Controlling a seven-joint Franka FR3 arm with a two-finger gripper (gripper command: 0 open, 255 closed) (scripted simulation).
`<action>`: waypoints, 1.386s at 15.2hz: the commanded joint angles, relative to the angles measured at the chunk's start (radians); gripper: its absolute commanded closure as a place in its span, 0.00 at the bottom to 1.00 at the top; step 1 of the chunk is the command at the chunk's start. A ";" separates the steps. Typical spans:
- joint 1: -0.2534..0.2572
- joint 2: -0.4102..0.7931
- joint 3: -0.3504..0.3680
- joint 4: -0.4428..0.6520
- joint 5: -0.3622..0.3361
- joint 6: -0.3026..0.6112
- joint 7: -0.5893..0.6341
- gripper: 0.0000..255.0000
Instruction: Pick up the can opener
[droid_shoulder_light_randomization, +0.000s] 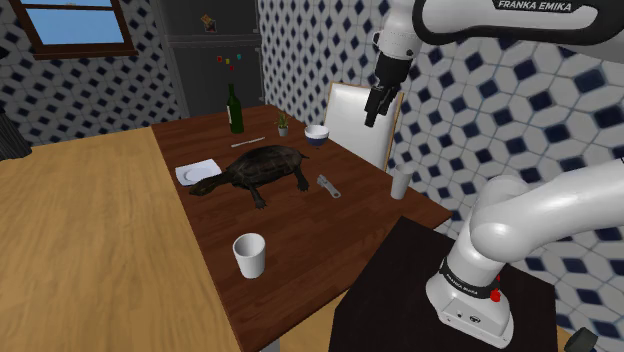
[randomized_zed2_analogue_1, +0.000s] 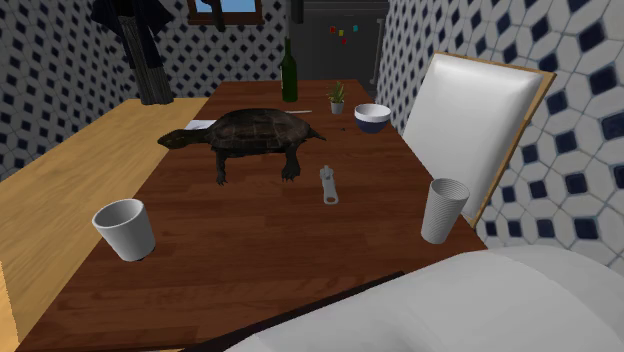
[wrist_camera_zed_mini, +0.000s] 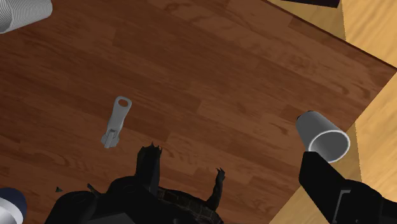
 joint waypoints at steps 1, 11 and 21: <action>0.000 0.000 0.000 0.000 0.000 0.000 0.000 0.00; -0.035 0.216 -0.090 -0.110 -0.033 0.322 -0.053 0.00; -0.051 0.546 -0.181 -0.086 -0.011 0.620 -0.128 0.00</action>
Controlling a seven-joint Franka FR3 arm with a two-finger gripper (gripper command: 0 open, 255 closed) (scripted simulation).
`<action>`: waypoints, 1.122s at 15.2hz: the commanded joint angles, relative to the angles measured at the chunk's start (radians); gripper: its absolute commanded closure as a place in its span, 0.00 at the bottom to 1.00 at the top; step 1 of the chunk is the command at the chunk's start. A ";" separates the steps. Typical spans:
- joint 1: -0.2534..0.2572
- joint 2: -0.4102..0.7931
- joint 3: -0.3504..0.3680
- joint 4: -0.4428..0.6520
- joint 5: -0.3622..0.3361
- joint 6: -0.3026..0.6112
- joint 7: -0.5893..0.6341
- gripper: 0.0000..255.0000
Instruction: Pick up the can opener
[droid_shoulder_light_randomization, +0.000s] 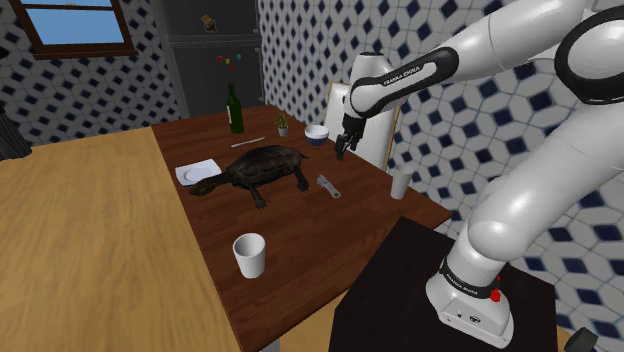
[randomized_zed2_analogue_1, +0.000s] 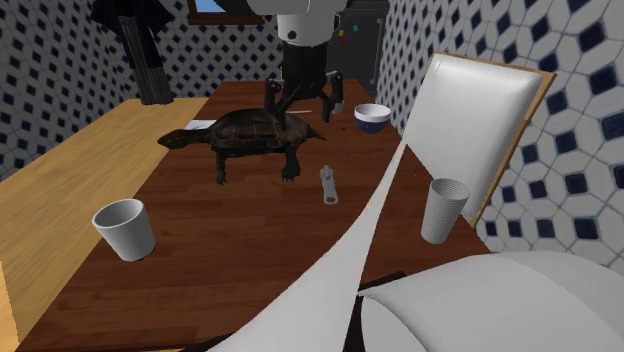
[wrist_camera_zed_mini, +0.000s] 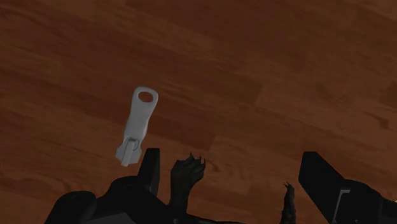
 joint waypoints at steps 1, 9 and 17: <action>-0.001 0.071 -0.017 0.022 0.014 0.049 -0.020 0.00; -0.019 0.382 -0.057 0.148 0.133 0.217 -0.133 0.00; -0.095 0.698 -0.025 0.355 0.270 0.304 -0.245 0.00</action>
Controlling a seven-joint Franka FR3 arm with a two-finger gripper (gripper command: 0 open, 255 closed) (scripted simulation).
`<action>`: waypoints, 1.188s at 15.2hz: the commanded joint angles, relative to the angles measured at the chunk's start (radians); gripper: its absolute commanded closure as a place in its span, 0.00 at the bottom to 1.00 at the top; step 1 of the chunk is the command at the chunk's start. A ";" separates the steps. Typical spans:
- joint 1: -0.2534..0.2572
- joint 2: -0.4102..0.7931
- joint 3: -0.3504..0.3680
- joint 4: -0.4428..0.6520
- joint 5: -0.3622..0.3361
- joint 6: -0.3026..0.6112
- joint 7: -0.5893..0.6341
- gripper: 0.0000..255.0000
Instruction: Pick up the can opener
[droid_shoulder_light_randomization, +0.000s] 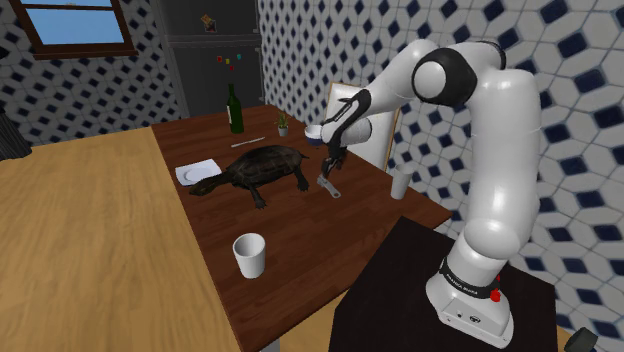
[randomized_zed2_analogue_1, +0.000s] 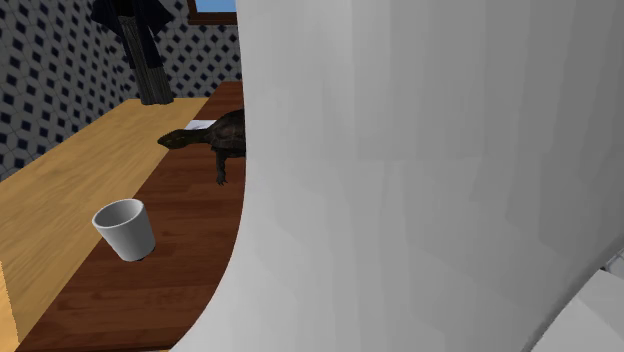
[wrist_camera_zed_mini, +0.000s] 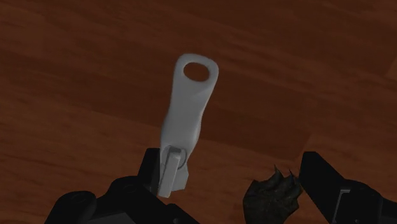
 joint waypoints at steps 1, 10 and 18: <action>-0.027 0.082 0.013 0.069 0.029 0.009 -0.025 0.00; -0.087 0.295 0.052 0.232 0.078 0.052 -0.062 0.00; -0.094 0.339 0.064 0.246 0.087 0.082 -0.068 1.00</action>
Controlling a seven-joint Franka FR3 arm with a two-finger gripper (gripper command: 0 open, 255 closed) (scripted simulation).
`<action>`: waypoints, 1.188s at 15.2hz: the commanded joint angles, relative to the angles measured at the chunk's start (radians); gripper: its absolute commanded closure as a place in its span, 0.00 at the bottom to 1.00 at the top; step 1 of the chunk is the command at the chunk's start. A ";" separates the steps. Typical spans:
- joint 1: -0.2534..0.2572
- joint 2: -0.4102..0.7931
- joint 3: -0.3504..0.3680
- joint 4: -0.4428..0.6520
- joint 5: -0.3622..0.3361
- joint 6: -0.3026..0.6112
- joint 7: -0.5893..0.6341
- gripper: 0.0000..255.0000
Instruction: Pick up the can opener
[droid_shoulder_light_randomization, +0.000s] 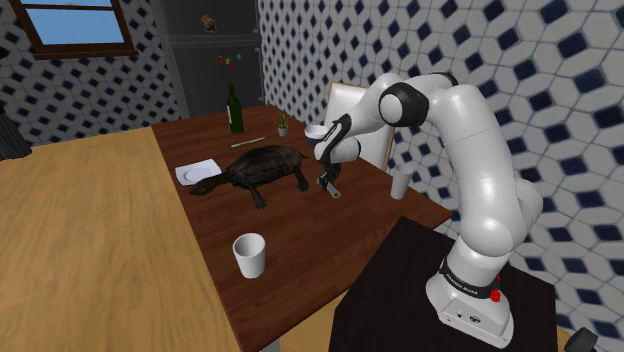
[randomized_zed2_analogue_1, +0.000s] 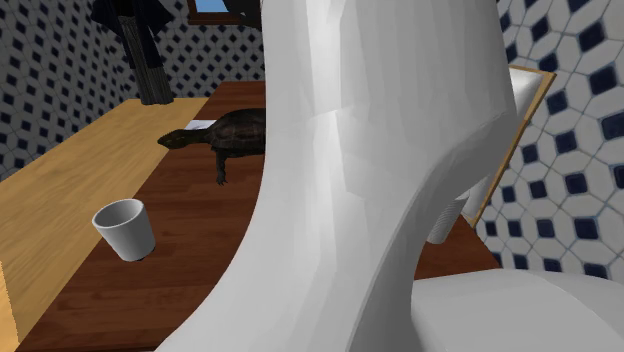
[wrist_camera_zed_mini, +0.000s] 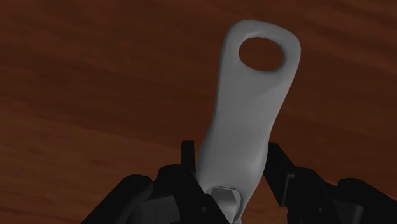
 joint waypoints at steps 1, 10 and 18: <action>0.000 0.001 0.000 0.000 0.000 0.001 0.000 1.00; 0.006 -0.036 -0.010 -0.012 -0.008 -0.025 0.005 1.00; 0.024 -0.122 -0.034 -0.032 -0.032 -0.092 0.024 1.00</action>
